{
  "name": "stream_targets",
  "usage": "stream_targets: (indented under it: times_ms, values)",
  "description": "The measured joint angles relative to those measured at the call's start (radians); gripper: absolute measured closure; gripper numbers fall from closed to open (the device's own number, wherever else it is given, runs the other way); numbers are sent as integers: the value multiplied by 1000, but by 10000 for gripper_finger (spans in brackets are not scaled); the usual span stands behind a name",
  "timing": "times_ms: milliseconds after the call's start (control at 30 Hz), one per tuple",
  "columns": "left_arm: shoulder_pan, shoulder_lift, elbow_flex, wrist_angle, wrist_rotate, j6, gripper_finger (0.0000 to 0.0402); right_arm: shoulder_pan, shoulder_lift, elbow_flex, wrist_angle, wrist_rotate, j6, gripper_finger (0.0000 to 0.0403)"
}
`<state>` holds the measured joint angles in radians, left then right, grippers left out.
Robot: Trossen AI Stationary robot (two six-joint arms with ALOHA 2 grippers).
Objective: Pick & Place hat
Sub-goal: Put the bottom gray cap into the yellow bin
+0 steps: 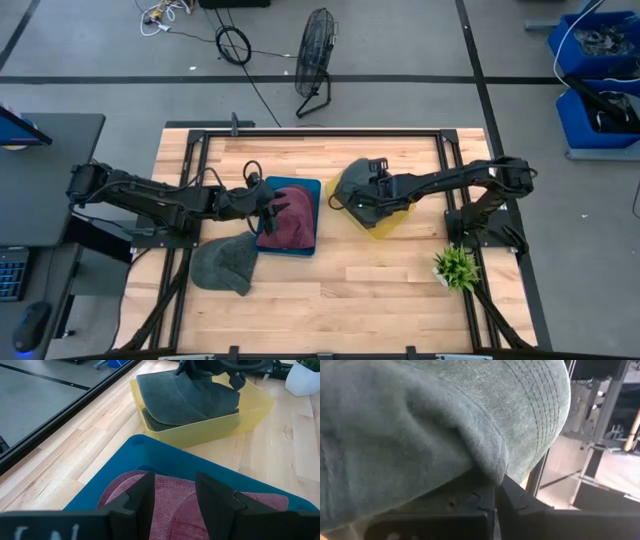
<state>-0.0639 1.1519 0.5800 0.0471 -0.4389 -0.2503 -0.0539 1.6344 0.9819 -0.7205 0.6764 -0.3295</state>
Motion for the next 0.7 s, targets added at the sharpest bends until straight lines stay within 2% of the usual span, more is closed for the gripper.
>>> stream_targets:
  times_ms: [233, 433, 600, 700]
  values:
    - [0, 0, 0, 0, 0, 1, 257, 25, 0, 5, 67, -34, -27, 401]
    - [0, 0, 0, 0, 0, 2, 257, 47, 0, 79, 39, -49, -29, 401]
    - [0, 0, 0, 0, 0, 2, 257, 62, 0, 114, 35, -215, 14, 401]
    - [0, 0, 0, 0, 0, 2, 257, 73, 0, 115, 19, -213, 58, 401]
